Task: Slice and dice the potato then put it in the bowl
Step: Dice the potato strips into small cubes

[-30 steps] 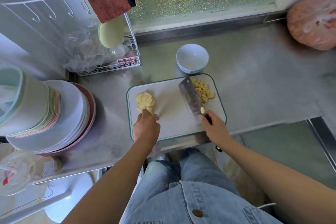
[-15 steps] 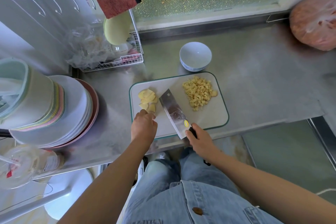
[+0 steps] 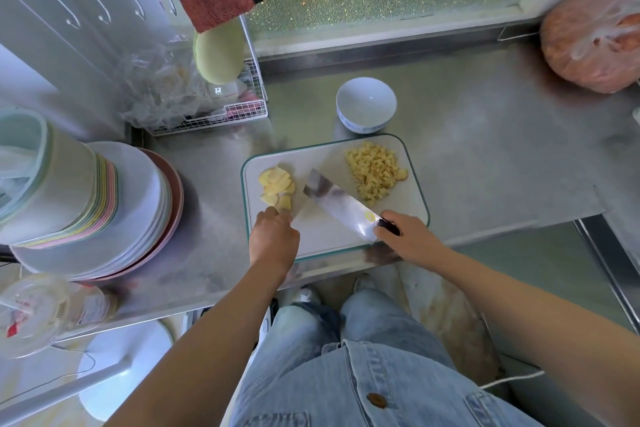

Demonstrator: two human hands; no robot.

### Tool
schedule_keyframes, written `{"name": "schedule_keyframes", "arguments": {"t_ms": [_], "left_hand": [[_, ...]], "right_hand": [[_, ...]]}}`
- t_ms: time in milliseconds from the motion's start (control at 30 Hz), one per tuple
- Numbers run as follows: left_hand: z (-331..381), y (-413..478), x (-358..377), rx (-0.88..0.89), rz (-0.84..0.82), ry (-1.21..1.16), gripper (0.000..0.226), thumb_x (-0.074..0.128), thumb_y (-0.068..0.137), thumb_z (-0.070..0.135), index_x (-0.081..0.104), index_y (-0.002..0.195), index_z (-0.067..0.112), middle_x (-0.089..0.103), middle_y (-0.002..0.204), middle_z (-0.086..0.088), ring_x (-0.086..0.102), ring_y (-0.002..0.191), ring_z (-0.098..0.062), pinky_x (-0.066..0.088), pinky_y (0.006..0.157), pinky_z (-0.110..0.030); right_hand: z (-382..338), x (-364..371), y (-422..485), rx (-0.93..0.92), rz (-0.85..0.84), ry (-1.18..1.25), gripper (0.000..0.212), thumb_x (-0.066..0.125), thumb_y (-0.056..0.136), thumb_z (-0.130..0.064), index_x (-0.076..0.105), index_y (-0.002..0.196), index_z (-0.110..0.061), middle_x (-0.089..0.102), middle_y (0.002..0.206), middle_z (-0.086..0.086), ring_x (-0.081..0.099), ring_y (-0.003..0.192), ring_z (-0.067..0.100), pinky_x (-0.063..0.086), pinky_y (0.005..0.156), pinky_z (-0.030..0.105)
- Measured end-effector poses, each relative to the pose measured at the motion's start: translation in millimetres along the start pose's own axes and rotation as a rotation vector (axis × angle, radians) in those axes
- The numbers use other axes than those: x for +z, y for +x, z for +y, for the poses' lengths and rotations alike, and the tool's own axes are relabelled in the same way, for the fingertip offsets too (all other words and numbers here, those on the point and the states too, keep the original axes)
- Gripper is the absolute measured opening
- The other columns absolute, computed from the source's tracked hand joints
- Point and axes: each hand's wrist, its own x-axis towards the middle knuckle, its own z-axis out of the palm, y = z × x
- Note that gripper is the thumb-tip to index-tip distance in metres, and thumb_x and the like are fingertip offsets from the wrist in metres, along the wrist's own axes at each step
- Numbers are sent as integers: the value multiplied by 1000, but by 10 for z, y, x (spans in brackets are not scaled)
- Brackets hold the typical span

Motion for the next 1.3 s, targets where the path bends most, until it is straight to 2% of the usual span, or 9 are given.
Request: {"name": "schedule_keyframes", "arguments": {"t_ms": [233, 367, 533, 633, 733, 867, 1000, 1100, 1300], "left_hand": [[86, 8, 10, -58, -10, 69, 29, 45, 91, 11, 54, 118, 10, 55, 109, -8, 50, 101, -24, 42, 73, -30], [254, -16, 31, -94, -11, 105, 30, 44, 91, 12, 50, 121, 11, 53, 113, -7, 50, 102, -24, 41, 70, -32], [403, 4, 96, -191, -11, 120, 27, 45, 92, 17, 50, 118, 13, 50, 116, -5, 49, 105, -23, 44, 69, -34], [436, 17, 125, -249, 14, 62, 27, 47, 91, 16, 49, 117, 12, 51, 115, -6, 49, 103, -23, 49, 73, -37], [484, 0, 149, -282, 38, 54, 27, 47, 90, 15, 49, 117, 12, 51, 114, -6, 48, 103, -23, 52, 78, -42], [524, -11, 182, -314, 65, 62, 26, 48, 90, 13, 50, 116, 13, 53, 113, -5, 50, 103, -23, 51, 81, -44], [528, 1, 205, -325, 88, 46, 24, 48, 90, 14, 50, 114, 12, 54, 111, -6, 51, 100, -23, 52, 81, -43], [539, -1, 201, -338, 101, 36, 23, 49, 90, 15, 51, 112, 13, 54, 110, -5, 51, 99, -23, 51, 80, -42], [427, 51, 102, -349, 133, -92, 19, 50, 87, 14, 49, 105, 10, 60, 104, -9, 56, 96, -29, 46, 73, -39]], "right_hand": [[354, -445, 154, 20, 105, -51, 34, 56, 93, -25, 34, 69, -15, 39, 61, 1, 36, 58, 18, 27, 56, 32], [404, -566, 158, -118, -64, -101, 27, 58, 93, -26, 43, 74, -12, 44, 63, 0, 40, 59, 16, 29, 56, 25], [441, -702, 323, -189, -155, -233, 24, 58, 92, -28, 44, 78, -14, 47, 63, 4, 46, 62, 26, 31, 56, 35], [453, -837, 435, -160, -35, -176, 26, 58, 91, -21, 40, 73, -18, 41, 59, -4, 39, 58, 19, 29, 54, 29], [444, -836, 439, -218, -89, -153, 31, 57, 92, -19, 37, 70, -25, 39, 59, -5, 37, 58, 17, 28, 53, 21], [448, -742, 428, -263, -202, -231, 22, 55, 94, -24, 45, 80, -11, 46, 63, -1, 44, 62, 23, 29, 56, 30], [470, -791, 482, -189, -111, -167, 21, 52, 94, -26, 46, 80, -11, 49, 65, 4, 45, 63, 26, 33, 59, 35], [342, -812, 497, -209, -135, -142, 27, 51, 95, -26, 40, 73, -17, 40, 61, -2, 36, 58, 18, 29, 57, 32], [188, -769, 653, -196, -142, -204, 25, 50, 95, -29, 43, 80, -10, 45, 63, 4, 43, 60, 24, 29, 57, 34]]}}
